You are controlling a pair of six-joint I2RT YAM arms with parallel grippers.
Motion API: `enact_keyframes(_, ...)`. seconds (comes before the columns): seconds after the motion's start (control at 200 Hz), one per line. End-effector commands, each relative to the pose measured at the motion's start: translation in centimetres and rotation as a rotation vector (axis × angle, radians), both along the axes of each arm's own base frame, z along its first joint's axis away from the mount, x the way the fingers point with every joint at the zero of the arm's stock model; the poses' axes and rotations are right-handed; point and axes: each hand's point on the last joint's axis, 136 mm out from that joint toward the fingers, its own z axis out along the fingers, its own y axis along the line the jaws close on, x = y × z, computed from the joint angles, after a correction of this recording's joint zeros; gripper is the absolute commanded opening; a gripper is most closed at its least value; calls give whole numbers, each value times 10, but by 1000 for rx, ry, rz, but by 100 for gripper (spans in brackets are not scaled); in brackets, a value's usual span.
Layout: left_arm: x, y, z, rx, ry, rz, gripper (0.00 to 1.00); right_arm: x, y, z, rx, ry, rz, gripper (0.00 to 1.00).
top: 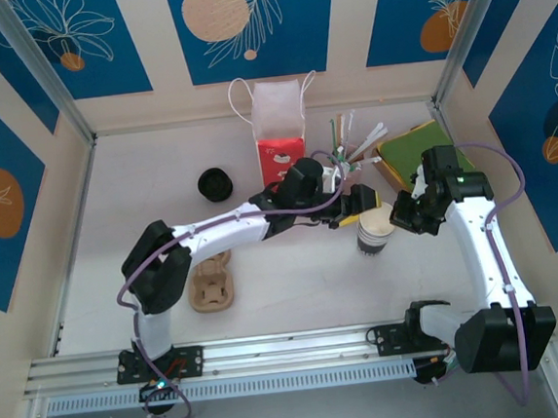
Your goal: Pack the takeout coffee
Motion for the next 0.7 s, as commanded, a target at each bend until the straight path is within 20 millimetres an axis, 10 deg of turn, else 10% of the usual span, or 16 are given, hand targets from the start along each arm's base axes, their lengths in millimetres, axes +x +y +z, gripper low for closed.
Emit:
enact_keyframes(0.0,-10,-9,3,-5,22,-44,92,-3,10,5,42,-23,34,1)
enact_keyframes(0.695,-7,2,-6,111,-20,-22,92,-5,8,14,39,-64,22,1)
